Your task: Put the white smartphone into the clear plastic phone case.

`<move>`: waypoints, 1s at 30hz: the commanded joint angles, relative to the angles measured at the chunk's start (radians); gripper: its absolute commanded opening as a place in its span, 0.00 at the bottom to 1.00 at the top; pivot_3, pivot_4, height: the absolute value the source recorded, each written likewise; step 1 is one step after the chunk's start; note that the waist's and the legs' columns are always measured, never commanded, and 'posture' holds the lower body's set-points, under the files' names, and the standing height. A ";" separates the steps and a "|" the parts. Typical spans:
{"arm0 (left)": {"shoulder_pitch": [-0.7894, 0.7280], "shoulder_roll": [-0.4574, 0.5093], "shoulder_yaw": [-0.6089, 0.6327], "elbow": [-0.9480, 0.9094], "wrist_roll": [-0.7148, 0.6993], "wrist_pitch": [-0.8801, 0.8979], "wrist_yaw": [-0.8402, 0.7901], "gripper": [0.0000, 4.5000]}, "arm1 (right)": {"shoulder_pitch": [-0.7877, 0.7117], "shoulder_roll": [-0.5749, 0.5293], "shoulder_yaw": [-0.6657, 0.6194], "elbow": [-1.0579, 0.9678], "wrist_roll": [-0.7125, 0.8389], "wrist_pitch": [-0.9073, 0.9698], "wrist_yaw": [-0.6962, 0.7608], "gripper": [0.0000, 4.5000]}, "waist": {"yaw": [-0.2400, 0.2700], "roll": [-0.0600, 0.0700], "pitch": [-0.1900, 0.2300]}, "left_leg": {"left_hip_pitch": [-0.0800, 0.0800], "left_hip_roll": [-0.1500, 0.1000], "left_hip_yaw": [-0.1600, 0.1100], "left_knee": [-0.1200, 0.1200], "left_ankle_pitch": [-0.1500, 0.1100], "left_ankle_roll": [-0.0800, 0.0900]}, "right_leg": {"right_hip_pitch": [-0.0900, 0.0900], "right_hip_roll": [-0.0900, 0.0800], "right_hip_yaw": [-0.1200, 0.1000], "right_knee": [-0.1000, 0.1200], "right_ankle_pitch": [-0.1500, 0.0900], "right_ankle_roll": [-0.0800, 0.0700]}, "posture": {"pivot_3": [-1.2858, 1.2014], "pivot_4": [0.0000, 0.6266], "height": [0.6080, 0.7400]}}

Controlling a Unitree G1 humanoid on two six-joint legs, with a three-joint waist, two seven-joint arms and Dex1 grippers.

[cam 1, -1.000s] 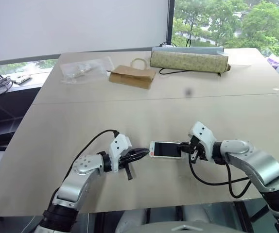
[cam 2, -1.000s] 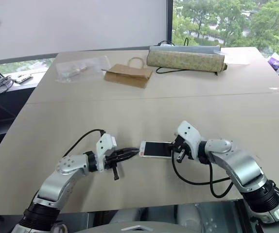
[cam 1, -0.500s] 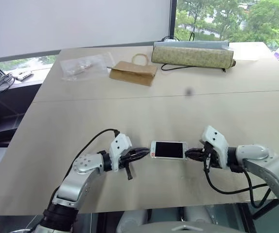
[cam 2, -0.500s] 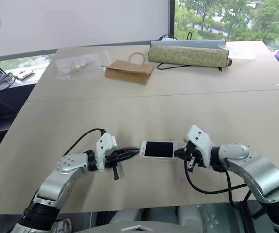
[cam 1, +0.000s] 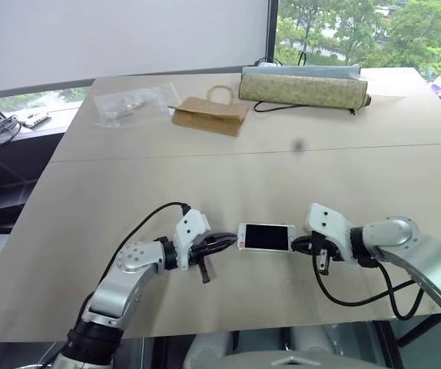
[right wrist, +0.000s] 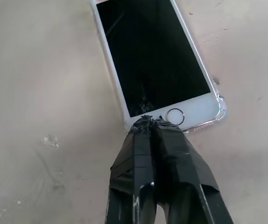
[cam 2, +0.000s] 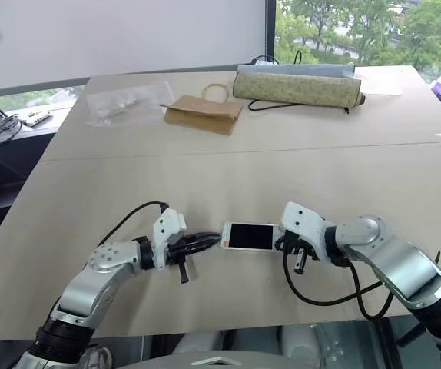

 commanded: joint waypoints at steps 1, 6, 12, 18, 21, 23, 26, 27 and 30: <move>0.011 0.008 0.000 -0.039 -0.008 0.005 -0.001 0.02 | 0.018 -0.016 0.139 0.109 -0.082 0.031 0.016 0.00 | -0.001 -0.002 -0.002 | 0.001 0.000 0.000 0.000 0.000 0.000 | 0.000 0.000 0.000 0.000 0.000 0.000 | 0.52 0.24 1.00; 0.015 0.009 0.002 -0.032 -0.006 0.001 0.000 0.02 | 0.006 -0.009 0.200 0.130 -0.170 -0.031 0.026 0.00 | -0.006 -0.009 -0.008 | 0.002 0.000 0.000 0.000 -0.001 0.001 | 0.002 0.000 0.000 0.000 0.000 0.000 | 0.52 0.24 1.00; 0.021 -0.013 0.057 -0.036 -0.054 0.006 0.027 0.02 | 0.122 0.104 -0.139 0.026 -0.046 -0.132 -0.042 0.00 | -0.002 -0.008 -0.006 | 0.002 0.001 -0.003 0.000 -0.001 0.001 | 0.003 0.001 -0.002 0.000 0.000 0.000 | 0.52 0.24 1.00; 0.058 0.028 0.157 -0.085 -0.155 0.029 -0.016 0.31 | 0.292 0.085 -0.450 -0.174 0.126 -0.111 -0.010 0.42 | 0.002 0.003 0.005 | -0.006 0.000 -0.002 0.000 0.000 -0.001 | -0.005 0.000 -0.001 0.001 0.000 0.000 | 0.52 0.24 1.00; 0.084 0.077 0.207 -0.114 -0.207 0.056 -0.053 0.62 | 0.386 0.061 -0.572 -0.218 0.168 -0.111 -0.002 0.74 | 0.003 0.003 0.006 | -0.016 0.000 -0.003 0.001 0.000 -0.001 | -0.014 0.000 -0.002 0.001 0.000 0.000 | 0.52 0.24 1.00; 0.097 0.112 0.240 -0.127 -0.236 0.076 -0.071 0.80 | 0.448 0.051 -0.651 -0.243 0.204 -0.118 0.016 0.92 | 0.006 0.003 0.006 | -0.017 0.000 -0.003 0.001 0.000 -0.001 | -0.015 0.000 -0.002 0.001 0.000 0.000 | 0.52 0.24 1.00; 0.125 0.157 0.297 -0.154 -0.279 0.116 -0.076 0.99 | 0.568 0.039 -0.763 -0.278 0.226 -0.160 0.061 1.00 | 0.011 0.004 0.007 | -0.016 0.000 -0.002 0.001 0.000 -0.001 | -0.014 -0.001 -0.001 0.001 0.000 0.000 | 0.52 0.24 1.00; 0.133 0.168 0.316 -0.164 -0.292 0.131 -0.072 0.99 | 0.607 0.044 -0.797 -0.285 0.218 -0.188 0.068 1.00 | 0.013 0.004 0.007 | -0.016 0.000 -0.002 0.002 0.000 0.000 | -0.014 -0.001 -0.001 0.001 0.000 0.000 | 0.52 0.24 1.00; 0.177 0.210 0.371 -0.208 -0.318 0.169 -0.073 0.99 | 0.747 0.081 -0.905 -0.307 0.183 -0.304 0.107 1.00 | 0.015 0.004 0.007 | -0.015 0.000 -0.002 0.002 0.000 0.000 | -0.013 0.000 -0.001 0.001 0.000 0.000 | 0.52 0.24 1.00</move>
